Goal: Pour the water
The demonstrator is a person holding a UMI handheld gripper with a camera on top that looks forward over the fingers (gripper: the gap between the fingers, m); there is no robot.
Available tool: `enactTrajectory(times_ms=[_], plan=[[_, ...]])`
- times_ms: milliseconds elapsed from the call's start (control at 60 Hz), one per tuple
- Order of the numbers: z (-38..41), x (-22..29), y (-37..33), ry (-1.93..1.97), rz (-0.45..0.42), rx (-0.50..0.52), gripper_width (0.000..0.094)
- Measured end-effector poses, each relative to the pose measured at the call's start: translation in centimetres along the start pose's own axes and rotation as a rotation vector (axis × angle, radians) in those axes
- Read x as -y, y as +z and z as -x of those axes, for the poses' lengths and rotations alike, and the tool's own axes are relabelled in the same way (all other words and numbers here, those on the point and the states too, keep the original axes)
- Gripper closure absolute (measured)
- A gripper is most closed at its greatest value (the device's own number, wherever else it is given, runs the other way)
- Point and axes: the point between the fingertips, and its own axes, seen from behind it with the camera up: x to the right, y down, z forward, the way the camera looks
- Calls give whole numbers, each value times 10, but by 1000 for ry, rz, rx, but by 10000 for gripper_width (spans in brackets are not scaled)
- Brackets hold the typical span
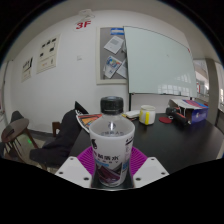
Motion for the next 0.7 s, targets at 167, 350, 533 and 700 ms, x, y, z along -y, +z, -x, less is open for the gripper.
enactTrajectory(times_ms=[167, 350, 533, 700], plan=[[0, 8, -5, -27, 6, 26, 557], [22, 91, -4, 87, -87, 169, 556], [35, 223, 28, 431, -217, 438, 558], [18, 317, 64, 900, -241, 724, 561]])
